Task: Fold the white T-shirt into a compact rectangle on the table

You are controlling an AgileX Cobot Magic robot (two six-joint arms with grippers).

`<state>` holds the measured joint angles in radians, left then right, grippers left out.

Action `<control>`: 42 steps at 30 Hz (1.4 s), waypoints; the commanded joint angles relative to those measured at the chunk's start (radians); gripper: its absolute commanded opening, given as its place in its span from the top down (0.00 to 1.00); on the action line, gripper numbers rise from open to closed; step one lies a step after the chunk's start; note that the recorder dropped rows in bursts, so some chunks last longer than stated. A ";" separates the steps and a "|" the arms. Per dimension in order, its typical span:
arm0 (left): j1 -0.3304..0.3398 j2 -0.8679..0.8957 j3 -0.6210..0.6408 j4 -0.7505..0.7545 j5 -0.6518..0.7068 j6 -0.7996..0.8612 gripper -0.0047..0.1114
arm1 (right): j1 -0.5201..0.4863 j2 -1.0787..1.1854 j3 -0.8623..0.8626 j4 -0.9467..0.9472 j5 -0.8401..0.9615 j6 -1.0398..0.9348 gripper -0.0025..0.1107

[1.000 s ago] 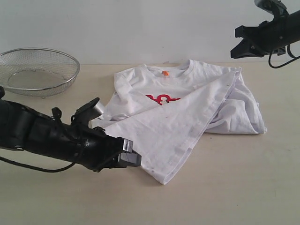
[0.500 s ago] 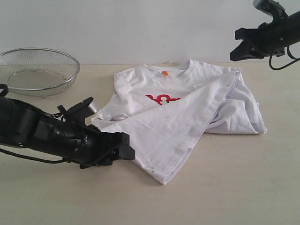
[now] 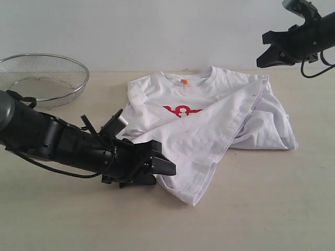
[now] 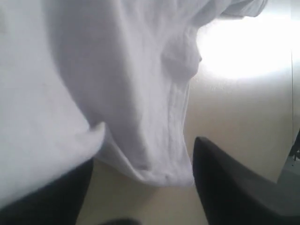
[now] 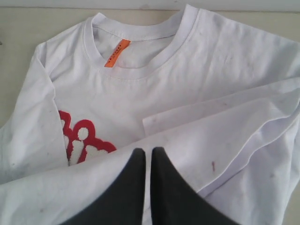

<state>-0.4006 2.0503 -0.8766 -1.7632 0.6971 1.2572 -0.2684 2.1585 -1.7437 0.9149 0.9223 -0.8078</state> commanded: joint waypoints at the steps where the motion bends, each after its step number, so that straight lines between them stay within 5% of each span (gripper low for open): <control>1: -0.012 0.015 0.004 0.041 -0.016 -0.007 0.49 | -0.001 -0.035 -0.006 -0.002 0.002 -0.014 0.98; 4: -0.023 0.015 0.004 0.053 -0.028 -0.017 0.54 | -0.001 -0.055 -0.006 -0.002 -0.001 -0.014 0.98; 10: -0.028 0.015 -0.007 0.045 -0.140 0.018 0.92 | -0.001 -0.091 -0.006 -0.006 -0.001 -0.016 0.98; 24: -0.028 0.015 -0.055 0.091 -0.003 0.010 0.92 | -0.001 -0.103 -0.006 -0.017 0.034 -0.020 0.98; 30: -0.028 -0.003 -0.055 0.555 -0.047 -0.274 0.92 | -0.001 -0.103 -0.006 -0.031 0.083 -0.042 0.98; 34: -0.028 -0.095 -0.055 0.730 -0.194 -0.475 0.92 | -0.001 -0.103 -0.006 -0.058 0.085 -0.042 0.98; 42: -0.028 -0.099 -0.055 0.698 -0.258 -0.499 0.84 | -0.001 -0.103 -0.006 -0.065 0.089 -0.040 0.98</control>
<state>-0.4257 1.9535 -0.9331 -1.0603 0.4318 0.7686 -0.2684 2.0713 -1.7437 0.8519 1.0025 -0.8372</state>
